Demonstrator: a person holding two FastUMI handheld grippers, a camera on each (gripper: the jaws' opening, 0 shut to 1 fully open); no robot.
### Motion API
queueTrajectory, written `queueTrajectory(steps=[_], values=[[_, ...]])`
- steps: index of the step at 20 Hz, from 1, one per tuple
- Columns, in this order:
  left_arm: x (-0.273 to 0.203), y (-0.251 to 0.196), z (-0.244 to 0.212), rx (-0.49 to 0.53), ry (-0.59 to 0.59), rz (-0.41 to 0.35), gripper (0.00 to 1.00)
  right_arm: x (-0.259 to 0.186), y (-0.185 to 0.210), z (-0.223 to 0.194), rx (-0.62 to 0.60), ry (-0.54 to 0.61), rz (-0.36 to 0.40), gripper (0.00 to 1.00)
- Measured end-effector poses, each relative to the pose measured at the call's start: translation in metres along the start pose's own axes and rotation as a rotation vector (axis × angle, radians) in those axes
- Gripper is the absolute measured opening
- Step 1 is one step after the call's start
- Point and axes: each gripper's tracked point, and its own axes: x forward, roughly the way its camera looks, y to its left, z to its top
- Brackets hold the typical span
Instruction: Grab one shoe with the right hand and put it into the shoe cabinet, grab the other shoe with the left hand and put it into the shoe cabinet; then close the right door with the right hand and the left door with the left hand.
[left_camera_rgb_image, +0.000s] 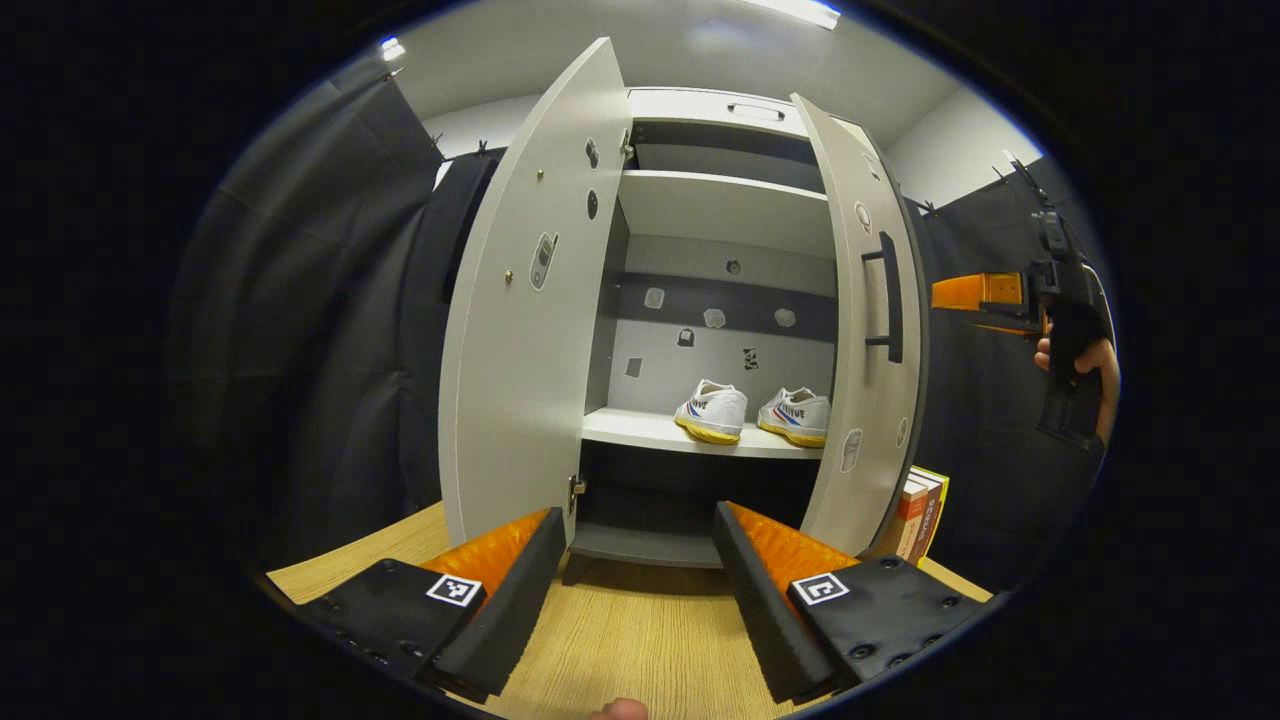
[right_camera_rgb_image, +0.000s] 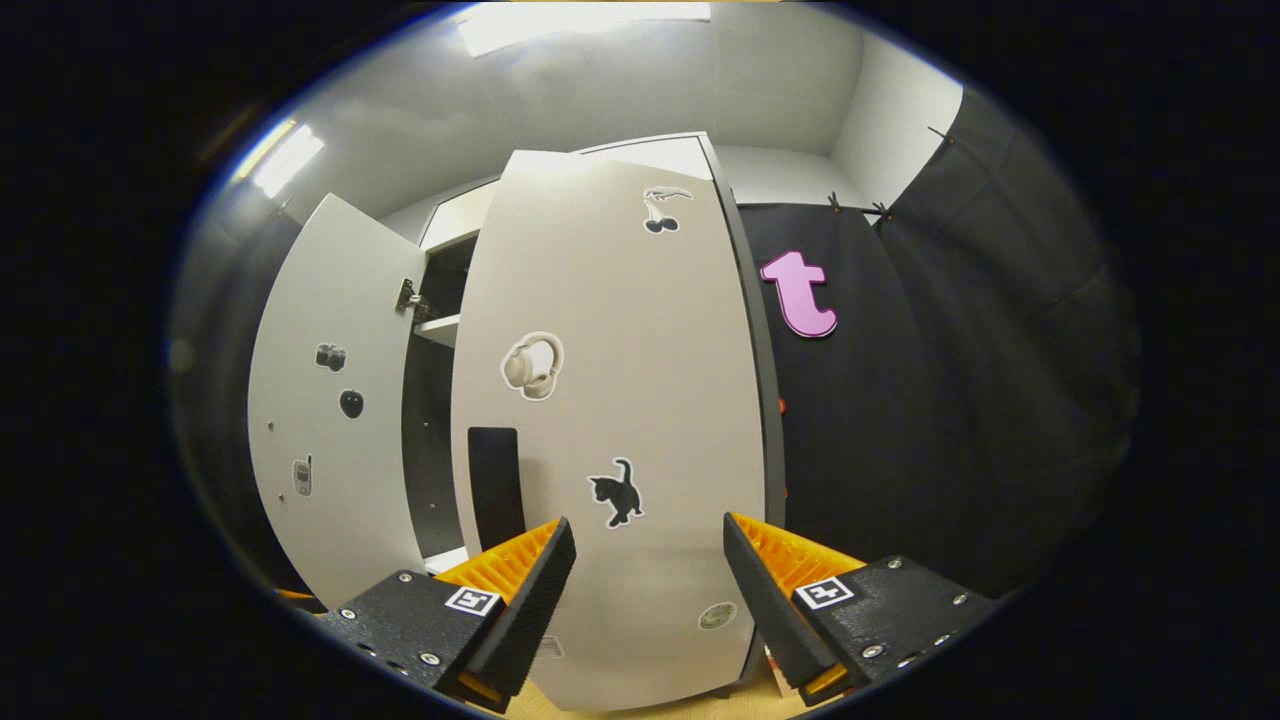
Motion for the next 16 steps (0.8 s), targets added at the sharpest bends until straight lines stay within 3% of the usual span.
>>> queueTrajectory(steps=[7, 16], values=[[0.003, 0.001, -0.003, -0.004, 0.006, -0.001, 0.96, 0.018, 0.025, -0.018, -0.011, 0.053, 0.056, 0.92], [0.008, 0.014, -0.003, -0.006, 0.000, 0.029, 0.97, 0.050, 0.023, -0.024, -0.083, 0.068, 0.018, 0.91]])
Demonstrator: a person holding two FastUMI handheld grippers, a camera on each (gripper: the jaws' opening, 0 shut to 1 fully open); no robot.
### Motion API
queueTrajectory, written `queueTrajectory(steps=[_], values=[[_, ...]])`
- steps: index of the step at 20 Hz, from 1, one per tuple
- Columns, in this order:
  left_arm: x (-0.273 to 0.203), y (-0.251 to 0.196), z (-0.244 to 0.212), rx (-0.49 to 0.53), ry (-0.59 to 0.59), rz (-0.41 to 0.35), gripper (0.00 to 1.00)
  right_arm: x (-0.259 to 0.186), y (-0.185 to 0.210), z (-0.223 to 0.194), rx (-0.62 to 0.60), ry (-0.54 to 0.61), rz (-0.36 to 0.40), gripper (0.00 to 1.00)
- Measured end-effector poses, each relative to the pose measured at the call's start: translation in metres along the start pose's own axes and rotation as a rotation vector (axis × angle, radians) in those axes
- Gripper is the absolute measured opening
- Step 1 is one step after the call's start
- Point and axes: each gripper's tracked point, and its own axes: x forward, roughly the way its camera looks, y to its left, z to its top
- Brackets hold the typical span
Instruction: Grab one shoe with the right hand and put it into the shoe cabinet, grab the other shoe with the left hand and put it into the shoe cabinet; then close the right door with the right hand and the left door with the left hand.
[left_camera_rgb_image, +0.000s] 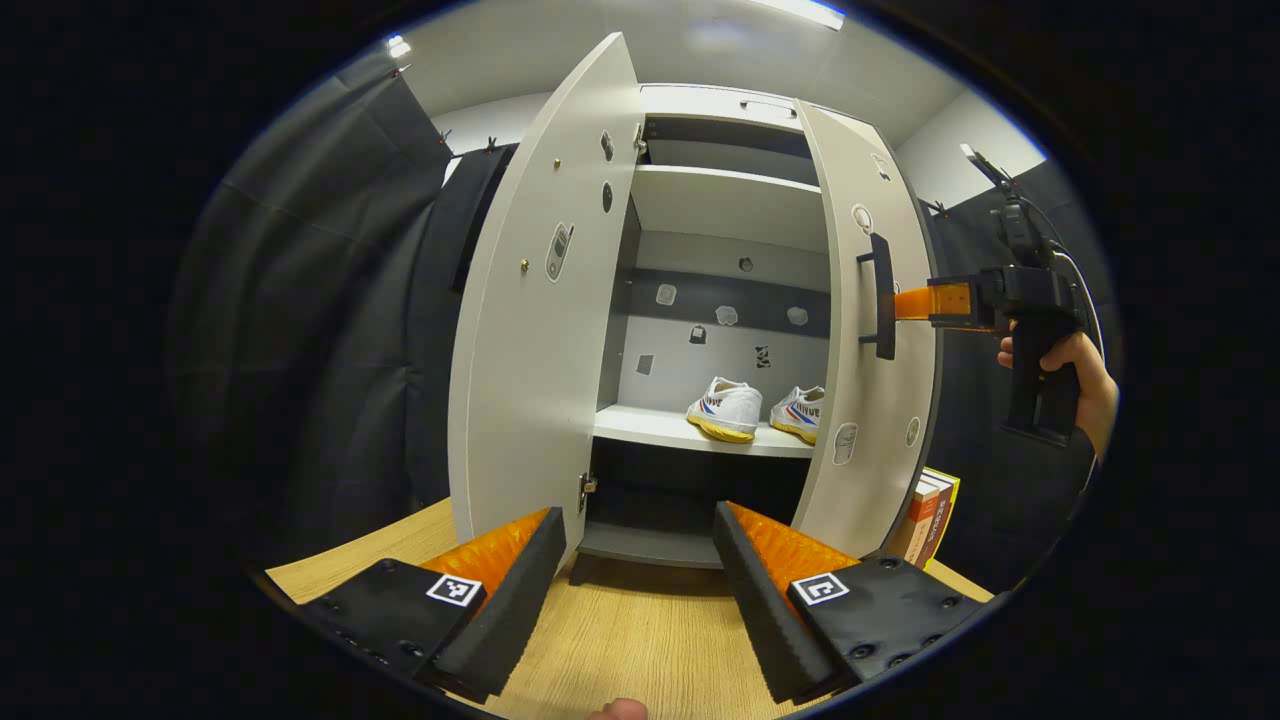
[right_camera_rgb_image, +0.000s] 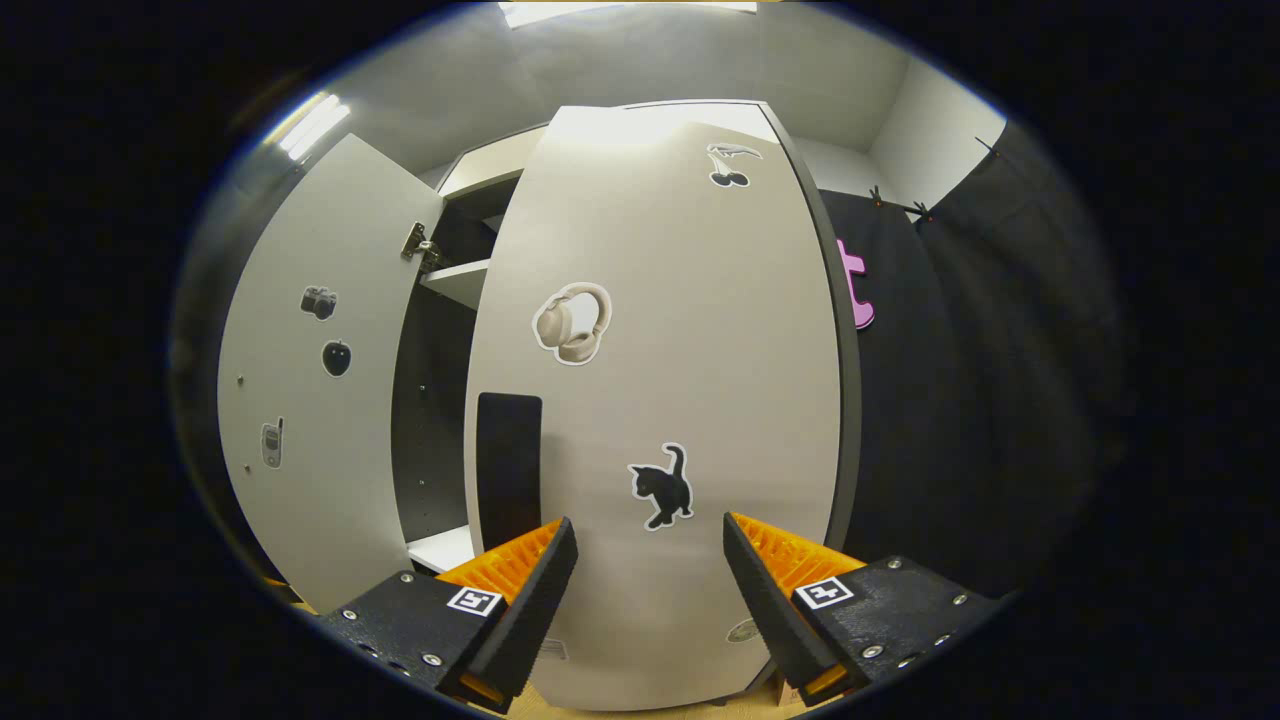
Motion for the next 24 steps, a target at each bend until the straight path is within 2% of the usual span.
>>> queueTrajectory(steps=[8, 14, 18, 24], values=[[0.002, 0.017, 0.001, -0.001, -0.004, 0.031, 0.97, 0.014, 0.002, -0.005, -0.012, 0.028, -0.012, 0.90], [0.002, 0.016, 0.003, 0.006, -0.006, 0.025, 0.97, 0.011, -0.001, -0.021, -0.037, 0.052, -0.025, 0.90], [0.001, 0.008, 0.008, 0.002, -0.008, 0.006, 0.97, -0.023, 0.001, -0.010, -0.080, -0.005, -0.046, 0.92], [-0.001, -0.006, 0.031, -0.044, -0.036, -0.038, 0.96, -0.106, 0.000, 0.003, -0.027, -0.080, -0.070, 0.94]])
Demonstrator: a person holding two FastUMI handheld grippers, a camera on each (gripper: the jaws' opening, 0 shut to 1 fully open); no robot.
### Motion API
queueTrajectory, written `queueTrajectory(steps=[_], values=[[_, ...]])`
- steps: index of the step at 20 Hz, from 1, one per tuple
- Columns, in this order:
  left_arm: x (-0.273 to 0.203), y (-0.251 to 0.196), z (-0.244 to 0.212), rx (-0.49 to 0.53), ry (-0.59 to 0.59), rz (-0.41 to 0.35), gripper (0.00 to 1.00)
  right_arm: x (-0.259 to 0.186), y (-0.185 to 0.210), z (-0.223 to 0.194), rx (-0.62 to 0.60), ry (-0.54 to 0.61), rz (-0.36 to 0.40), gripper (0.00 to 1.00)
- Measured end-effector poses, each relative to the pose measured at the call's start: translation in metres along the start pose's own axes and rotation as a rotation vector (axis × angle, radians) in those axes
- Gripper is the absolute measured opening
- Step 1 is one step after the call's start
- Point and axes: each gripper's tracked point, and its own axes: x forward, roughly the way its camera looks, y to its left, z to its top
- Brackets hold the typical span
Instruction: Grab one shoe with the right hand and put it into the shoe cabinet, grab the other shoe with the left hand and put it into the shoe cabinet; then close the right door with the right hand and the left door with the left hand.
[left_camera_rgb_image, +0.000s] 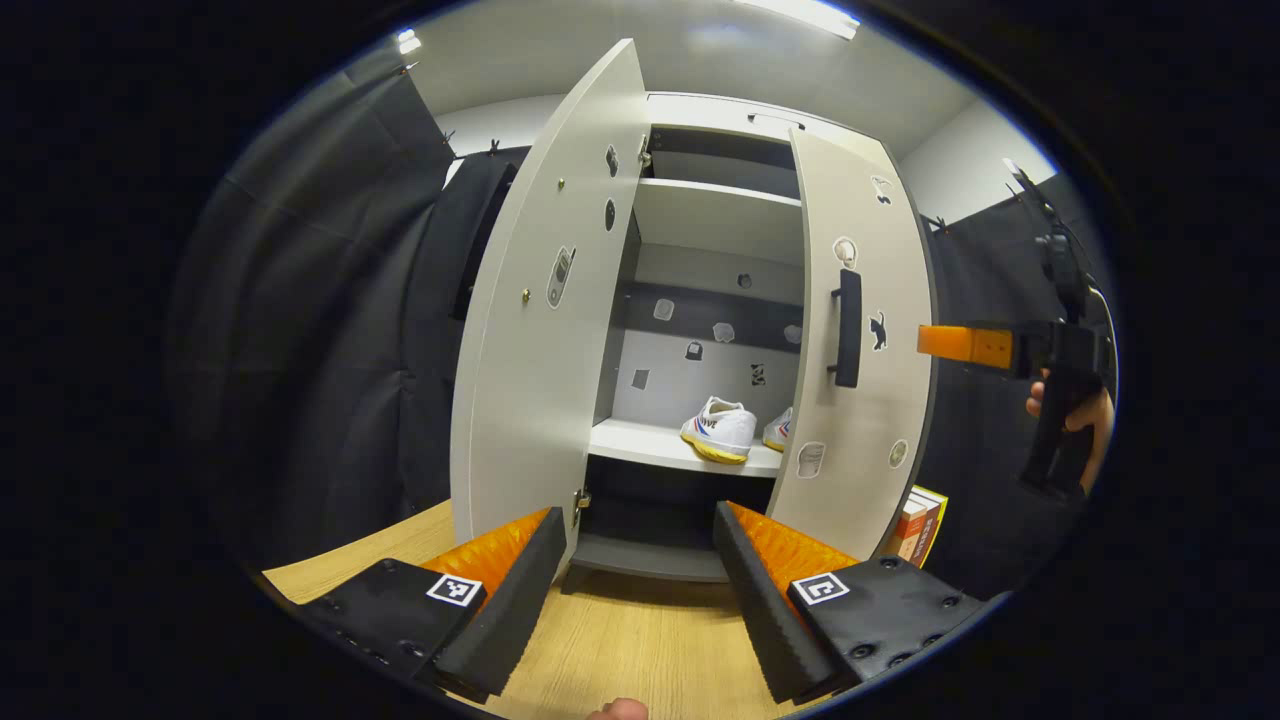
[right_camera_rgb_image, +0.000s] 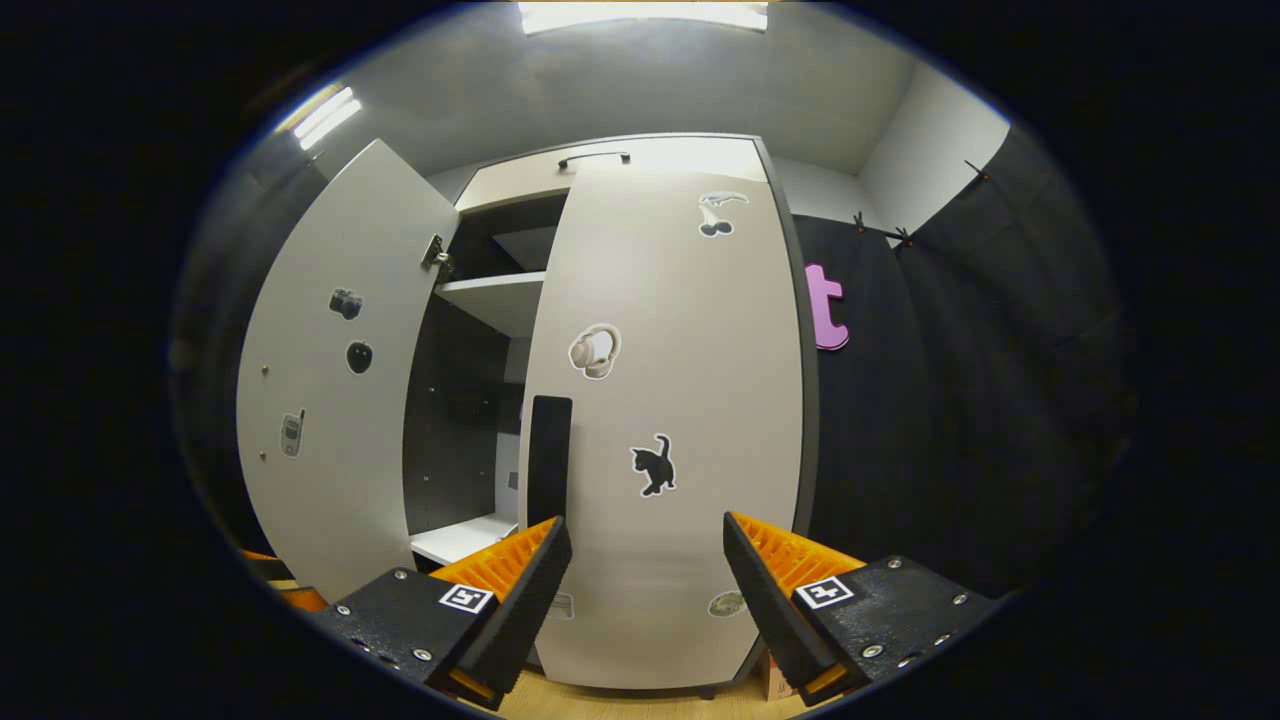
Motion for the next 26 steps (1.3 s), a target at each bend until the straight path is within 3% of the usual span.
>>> queueTrajectory(steps=[5, 9, 16, 18, 19, 24, 26], values=[[-0.004, 0.000, 0.017, 0.010, -0.027, 0.011, 0.97, -0.070, -0.020, -0.026, 0.008, 0.002, -0.079, 0.94], [-0.017, 0.032, 0.043, -0.019, -0.049, 0.106, 0.96, -0.111, -0.031, -0.038, -0.027, -0.006, -0.122, 0.94], [-0.003, 0.156, 0.126, -0.005, -0.124, 0.322, 0.97, -0.133, -0.033, -0.040, -0.018, -0.010, -0.124, 0.94], [0.010, 0.195, 0.138, 0.009, -0.129, 0.398, 0.93, -0.133, -0.028, -0.043, -0.006, 0.006, -0.110, 0.94], [0.020, 0.209, 0.144, 0.003, -0.139, 0.417, 0.97, -0.133, -0.026, -0.044, -0.007, 0.011, -0.104, 0.94], [0.071, 0.235, 0.148, 0.016, -0.122, 0.403, 0.99, -0.126, -0.028, -0.049, -0.030, 0.048, -0.097, 0.94], [0.085, 0.234, 0.147, 0.025, -0.110, 0.385, 0.94, -0.124, -0.029, -0.048, -0.026, 0.052, -0.102, 0.94]])
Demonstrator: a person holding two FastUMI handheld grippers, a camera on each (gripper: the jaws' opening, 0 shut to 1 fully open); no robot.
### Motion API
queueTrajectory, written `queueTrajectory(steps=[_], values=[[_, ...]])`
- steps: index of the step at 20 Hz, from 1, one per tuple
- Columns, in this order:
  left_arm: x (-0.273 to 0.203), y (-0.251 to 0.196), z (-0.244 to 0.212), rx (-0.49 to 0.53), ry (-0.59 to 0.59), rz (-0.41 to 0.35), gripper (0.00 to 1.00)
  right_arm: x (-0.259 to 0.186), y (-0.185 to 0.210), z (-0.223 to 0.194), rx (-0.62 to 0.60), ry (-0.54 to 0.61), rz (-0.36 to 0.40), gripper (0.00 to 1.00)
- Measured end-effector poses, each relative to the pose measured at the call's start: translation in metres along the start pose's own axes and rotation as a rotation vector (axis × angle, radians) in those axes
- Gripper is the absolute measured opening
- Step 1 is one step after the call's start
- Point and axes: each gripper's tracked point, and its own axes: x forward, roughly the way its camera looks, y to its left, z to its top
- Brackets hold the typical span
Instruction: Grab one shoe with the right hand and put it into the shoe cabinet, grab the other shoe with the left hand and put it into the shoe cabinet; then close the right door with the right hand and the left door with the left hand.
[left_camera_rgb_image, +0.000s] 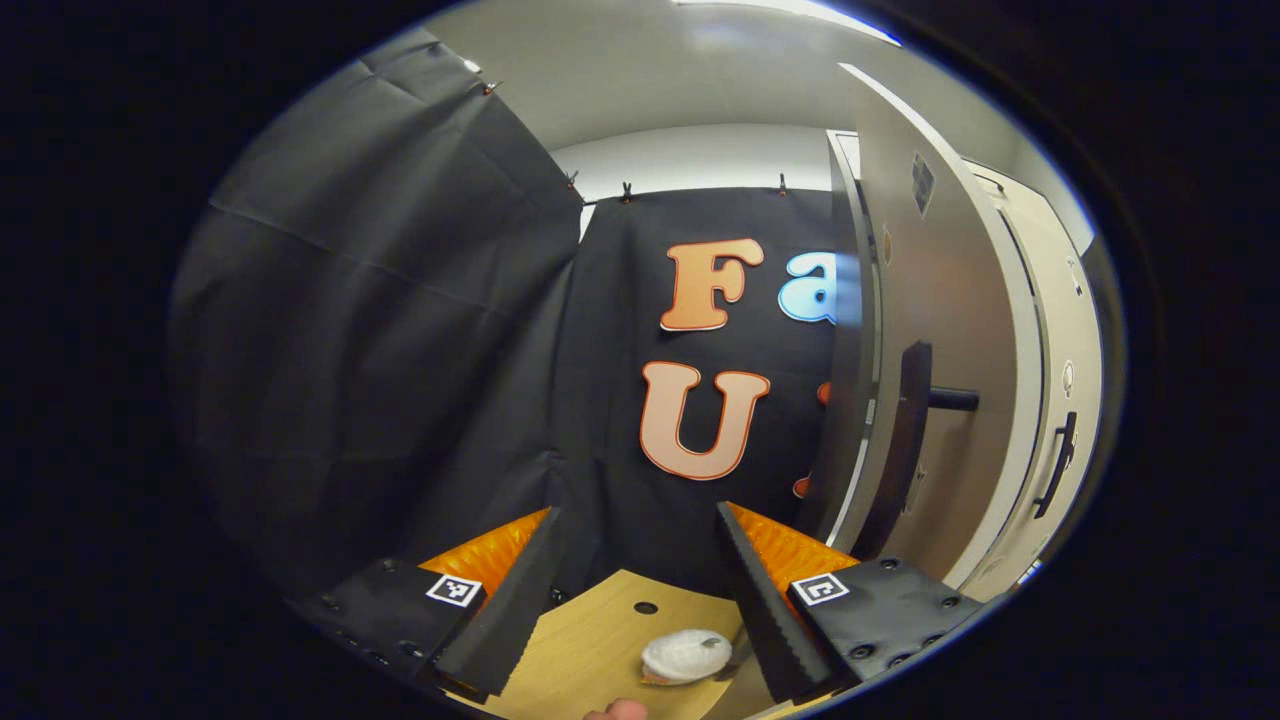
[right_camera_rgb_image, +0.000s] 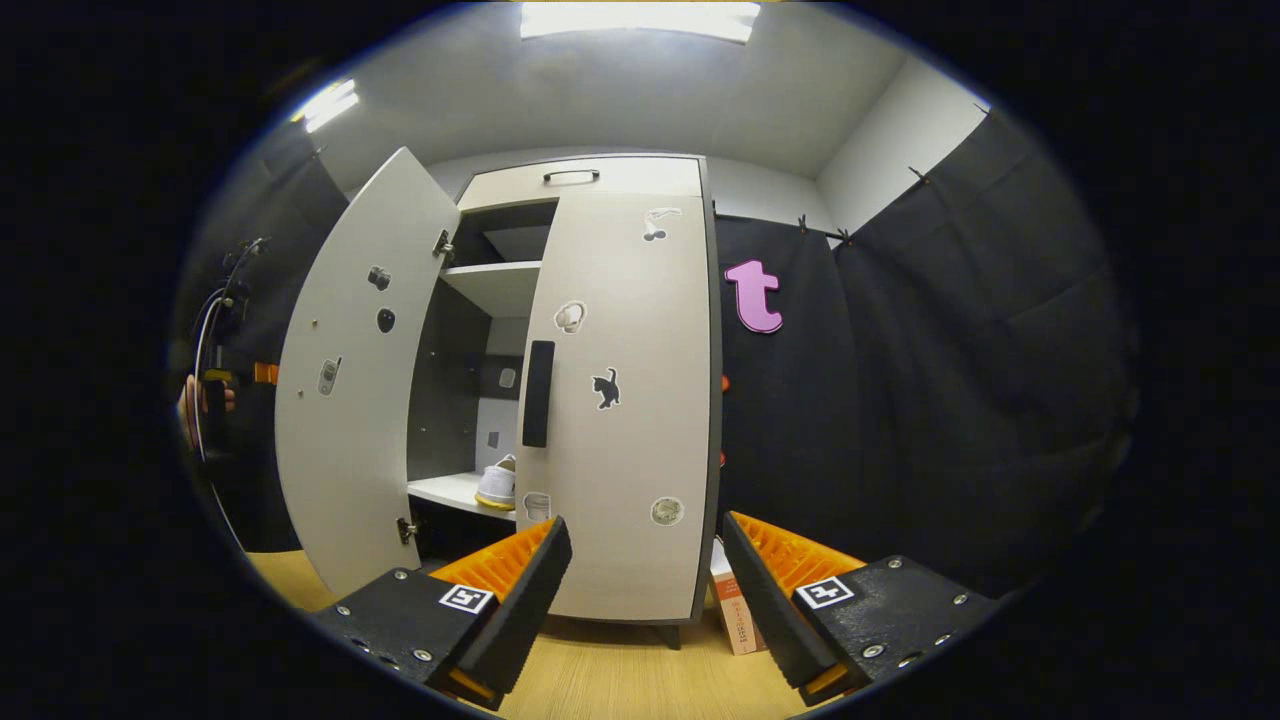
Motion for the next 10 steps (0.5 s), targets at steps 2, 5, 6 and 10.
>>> queueTrajectory(steps=[2, 5, 6, 10], values=[[0.003, -0.008, 0.001, 0.006, -0.002, -0.019, 0.97, 0.002, -0.002, 0.001, 0.005, 0.002, -0.010, 0.94], [0.004, -0.009, 0.008, 0.045, -0.027, -0.017, 0.99, 0.007, -0.005, 0.001, 0.007, 0.002, -0.017, 0.94], [0.003, -0.012, 0.008, 0.050, -0.021, -0.028, 0.92, 0.008, -0.005, 0.000, 0.011, 0.004, -0.017, 0.94], [-0.006, -0.042, 0.001, 0.051, 0.017, -0.138, 0.88, 0.012, -0.005, -0.006, 0.048, 0.018, -0.011, 0.94]])
